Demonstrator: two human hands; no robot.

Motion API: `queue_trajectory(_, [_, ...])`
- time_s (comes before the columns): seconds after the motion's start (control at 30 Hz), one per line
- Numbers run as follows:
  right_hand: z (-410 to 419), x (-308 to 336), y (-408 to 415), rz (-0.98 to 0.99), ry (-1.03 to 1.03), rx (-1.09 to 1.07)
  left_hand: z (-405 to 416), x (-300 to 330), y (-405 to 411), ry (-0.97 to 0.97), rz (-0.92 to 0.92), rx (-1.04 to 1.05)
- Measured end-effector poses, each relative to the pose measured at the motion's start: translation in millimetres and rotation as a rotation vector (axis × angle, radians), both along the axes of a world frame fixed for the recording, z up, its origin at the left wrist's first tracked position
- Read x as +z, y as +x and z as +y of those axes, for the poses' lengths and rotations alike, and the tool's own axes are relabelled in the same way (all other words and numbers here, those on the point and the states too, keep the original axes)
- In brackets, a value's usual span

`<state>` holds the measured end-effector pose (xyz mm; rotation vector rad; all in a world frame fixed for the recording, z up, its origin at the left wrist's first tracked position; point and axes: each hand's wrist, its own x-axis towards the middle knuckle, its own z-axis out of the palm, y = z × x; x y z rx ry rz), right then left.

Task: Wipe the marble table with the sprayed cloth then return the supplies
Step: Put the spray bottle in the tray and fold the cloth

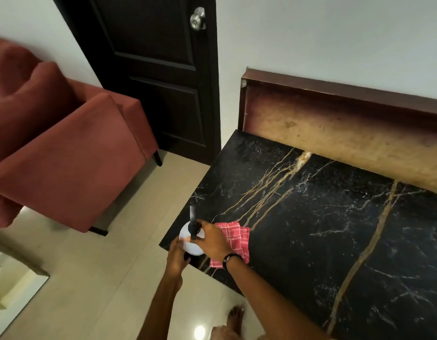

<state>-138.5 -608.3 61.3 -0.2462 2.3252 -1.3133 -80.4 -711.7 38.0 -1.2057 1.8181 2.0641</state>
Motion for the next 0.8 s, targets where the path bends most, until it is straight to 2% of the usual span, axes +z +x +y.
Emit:
queue_trajectory(0.3, [92.8, 36.8, 1.8, 0.028, -0.059, -0.116, 60.5, 23.8, -22.8, 0.237, 0.016, -0.184])
queue_trajectory(0.47, [178.1, 52.4, 26.4, 0.051, -0.056, -0.195, 140.1, 44.0, -13.9, 0.297, -0.032, -0.213])
queue_trajectory(0.57, [237.8, 64.5, 55.5, 0.08, -0.064, -0.267, 194.1, 45.0, 4.1, 0.247, 0.011, -0.315])
queue_trajectory(0.8, [367.1, 87.2, 129.8, 0.152, -0.057, -0.48, 328.7, 59.4, 53.0, 0.34, 0.029, -0.497])
